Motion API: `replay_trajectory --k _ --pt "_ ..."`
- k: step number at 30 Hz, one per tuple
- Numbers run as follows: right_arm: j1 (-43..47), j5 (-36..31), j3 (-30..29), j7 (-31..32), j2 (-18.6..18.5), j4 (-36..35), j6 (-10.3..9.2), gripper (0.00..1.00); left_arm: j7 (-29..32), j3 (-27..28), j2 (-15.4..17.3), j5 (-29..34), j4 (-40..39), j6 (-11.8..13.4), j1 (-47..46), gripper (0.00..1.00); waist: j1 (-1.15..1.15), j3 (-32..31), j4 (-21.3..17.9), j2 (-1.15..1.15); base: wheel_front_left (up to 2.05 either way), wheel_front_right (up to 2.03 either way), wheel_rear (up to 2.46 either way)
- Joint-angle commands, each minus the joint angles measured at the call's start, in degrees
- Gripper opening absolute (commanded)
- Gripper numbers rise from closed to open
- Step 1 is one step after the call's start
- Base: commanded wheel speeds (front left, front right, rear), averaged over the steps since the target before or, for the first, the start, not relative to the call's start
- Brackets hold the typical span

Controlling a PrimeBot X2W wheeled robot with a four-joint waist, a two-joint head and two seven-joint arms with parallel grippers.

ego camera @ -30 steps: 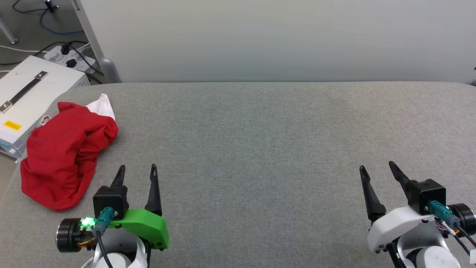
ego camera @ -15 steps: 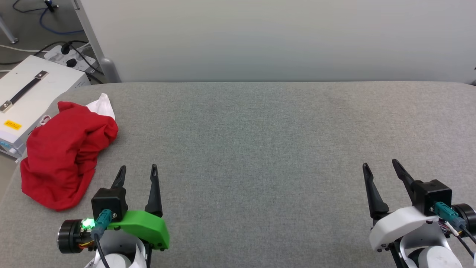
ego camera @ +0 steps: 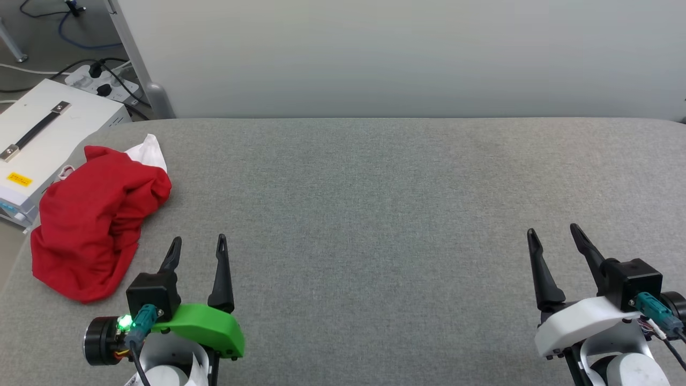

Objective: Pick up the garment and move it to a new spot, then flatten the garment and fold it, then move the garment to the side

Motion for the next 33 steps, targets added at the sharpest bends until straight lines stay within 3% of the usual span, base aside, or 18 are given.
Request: replay_trajectory --k 1,33 --pt "0.5 0.6 -0.2 -0.7 0.0 -0.5 -0.02 1.00 -0.6 -0.1 -0.1 -0.5 0.0 -0.5 0.6 1.00 0.00 0.0 0.0 0.17 0.00 0.00 0.00" --pt "1.3 0.0 -0.3 -4.4 -0.1 1.3 -0.03 1.00 -4.4 -1.7 -0.2 -3.7 4.3 -1.5 1.2 1.00 0.00 0.1 0.0 0.32 0.00 0.00 0.00"
